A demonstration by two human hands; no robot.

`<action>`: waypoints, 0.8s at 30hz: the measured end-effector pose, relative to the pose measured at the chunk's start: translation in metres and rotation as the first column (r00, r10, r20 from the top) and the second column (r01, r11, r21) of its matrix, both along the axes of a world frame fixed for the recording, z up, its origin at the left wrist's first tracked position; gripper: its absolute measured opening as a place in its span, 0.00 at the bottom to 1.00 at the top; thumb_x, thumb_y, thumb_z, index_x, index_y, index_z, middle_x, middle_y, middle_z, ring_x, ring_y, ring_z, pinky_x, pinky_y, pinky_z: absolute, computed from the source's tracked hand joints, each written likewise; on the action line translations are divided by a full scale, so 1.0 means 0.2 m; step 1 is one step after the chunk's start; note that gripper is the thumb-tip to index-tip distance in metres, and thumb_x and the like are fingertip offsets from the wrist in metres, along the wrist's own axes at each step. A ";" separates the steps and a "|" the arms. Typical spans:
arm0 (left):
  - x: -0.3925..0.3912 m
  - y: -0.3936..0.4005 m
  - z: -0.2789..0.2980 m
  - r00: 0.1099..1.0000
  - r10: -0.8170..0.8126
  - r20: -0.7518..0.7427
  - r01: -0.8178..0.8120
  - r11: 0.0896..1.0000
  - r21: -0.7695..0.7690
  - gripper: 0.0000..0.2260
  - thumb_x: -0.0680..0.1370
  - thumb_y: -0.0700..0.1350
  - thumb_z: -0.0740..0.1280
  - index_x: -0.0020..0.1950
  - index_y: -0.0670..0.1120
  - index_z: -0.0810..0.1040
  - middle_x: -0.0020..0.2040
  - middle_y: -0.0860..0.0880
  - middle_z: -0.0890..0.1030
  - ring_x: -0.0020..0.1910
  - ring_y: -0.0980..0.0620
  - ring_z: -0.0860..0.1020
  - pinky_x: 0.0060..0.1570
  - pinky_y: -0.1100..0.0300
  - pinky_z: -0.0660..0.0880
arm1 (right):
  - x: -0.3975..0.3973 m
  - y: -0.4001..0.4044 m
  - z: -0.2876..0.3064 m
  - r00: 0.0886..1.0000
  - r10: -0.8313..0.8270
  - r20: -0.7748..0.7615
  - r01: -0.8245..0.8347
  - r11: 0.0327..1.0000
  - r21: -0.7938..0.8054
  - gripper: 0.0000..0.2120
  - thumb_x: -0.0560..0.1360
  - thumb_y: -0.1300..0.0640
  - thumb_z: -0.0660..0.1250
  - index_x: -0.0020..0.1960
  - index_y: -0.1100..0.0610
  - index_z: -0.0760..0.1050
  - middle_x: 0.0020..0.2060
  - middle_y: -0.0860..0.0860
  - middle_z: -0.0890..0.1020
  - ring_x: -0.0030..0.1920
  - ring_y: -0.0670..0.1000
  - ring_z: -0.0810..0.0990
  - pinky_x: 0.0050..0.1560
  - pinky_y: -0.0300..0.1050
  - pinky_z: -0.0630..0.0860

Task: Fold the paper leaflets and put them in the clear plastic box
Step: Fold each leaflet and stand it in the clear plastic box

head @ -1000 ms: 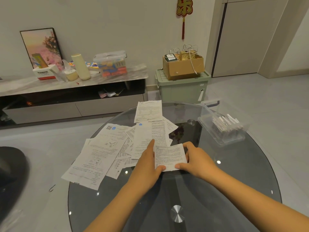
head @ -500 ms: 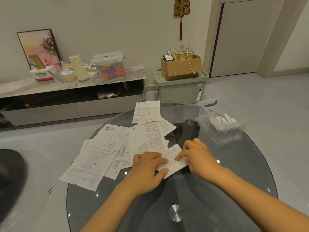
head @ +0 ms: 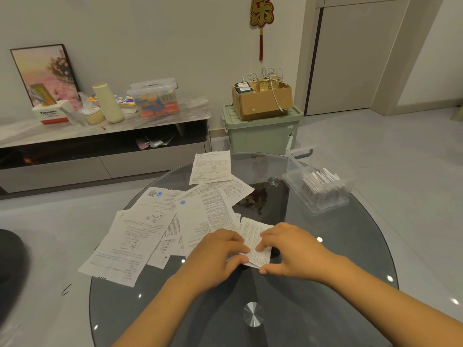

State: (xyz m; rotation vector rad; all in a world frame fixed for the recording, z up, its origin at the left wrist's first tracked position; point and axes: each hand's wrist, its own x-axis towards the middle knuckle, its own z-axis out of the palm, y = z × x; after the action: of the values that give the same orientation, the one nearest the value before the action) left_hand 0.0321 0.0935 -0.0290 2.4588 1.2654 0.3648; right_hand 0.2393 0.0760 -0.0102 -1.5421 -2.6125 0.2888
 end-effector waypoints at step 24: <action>0.19 0.04 -0.06 0.917 0.310 0.253 -0.294 0.951 -0.100 0.16 0.76 0.45 0.67 0.63 0.51 0.70 0.57 0.56 0.70 0.53 0.57 0.72 0.53 0.65 0.70 | -0.04 0.08 -0.07 0.898 -0.371 -0.238 0.359 0.929 -0.093 0.15 0.76 0.50 0.65 0.61 0.45 0.69 0.53 0.48 0.78 0.54 0.49 0.74 0.52 0.46 0.74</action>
State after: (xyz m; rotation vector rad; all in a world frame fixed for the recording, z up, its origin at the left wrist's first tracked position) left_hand 0.0705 0.1013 -0.0411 2.0770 1.5102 0.7020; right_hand 0.2319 0.0930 -0.0245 -1.8334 -2.0888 0.4781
